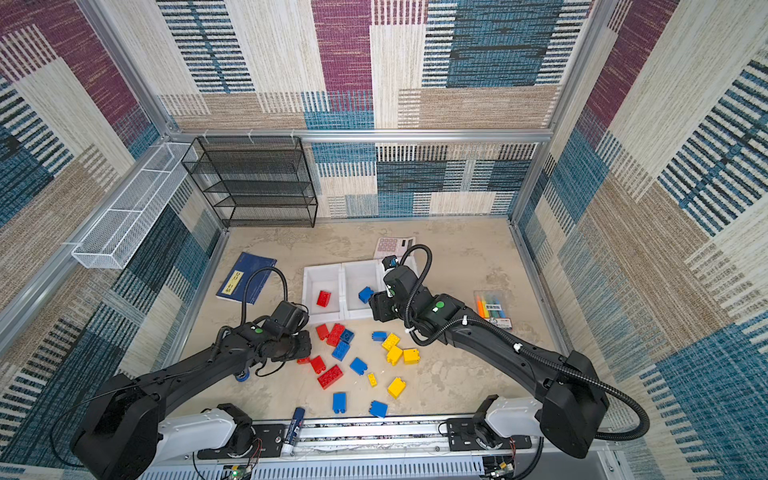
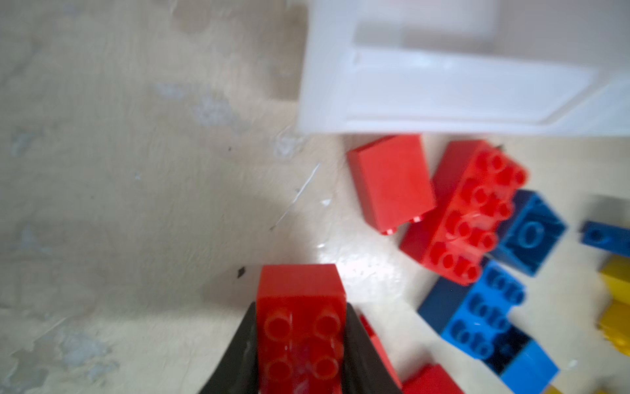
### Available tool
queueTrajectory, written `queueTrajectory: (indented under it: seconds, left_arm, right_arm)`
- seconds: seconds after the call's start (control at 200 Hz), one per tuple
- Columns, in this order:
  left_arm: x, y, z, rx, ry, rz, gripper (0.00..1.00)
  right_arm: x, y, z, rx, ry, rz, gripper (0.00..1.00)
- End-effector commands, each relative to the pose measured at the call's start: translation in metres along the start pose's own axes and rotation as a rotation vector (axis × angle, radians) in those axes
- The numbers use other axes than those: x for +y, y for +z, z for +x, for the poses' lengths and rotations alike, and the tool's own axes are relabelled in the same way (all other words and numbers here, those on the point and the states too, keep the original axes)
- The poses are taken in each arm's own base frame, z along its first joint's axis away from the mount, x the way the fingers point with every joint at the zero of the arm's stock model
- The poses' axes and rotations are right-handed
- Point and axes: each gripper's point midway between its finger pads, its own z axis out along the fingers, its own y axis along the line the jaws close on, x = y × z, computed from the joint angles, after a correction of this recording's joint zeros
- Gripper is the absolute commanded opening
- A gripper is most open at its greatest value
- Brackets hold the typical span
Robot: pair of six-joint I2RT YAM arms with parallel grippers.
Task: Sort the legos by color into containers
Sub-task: 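Drop the red brick from the left gripper into the nearest compartment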
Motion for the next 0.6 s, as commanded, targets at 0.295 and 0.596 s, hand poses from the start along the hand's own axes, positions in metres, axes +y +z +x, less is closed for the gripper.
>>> queueTrajectory:
  seconds: [0.295,0.596]
  left_arm:
    - [-0.069,-0.015,-0.107,-0.176,0.128,0.123,0.26]
    - [-0.078,0.024,-0.154,-0.131,0.128,0.113,0.26]
  right_arm:
    - [-0.007,-0.016,-0.005,-0.035,0.037,0.028,0.69]
    - [-0.019,-0.041,-0.002,-0.073,0.097,0.054,0.68]
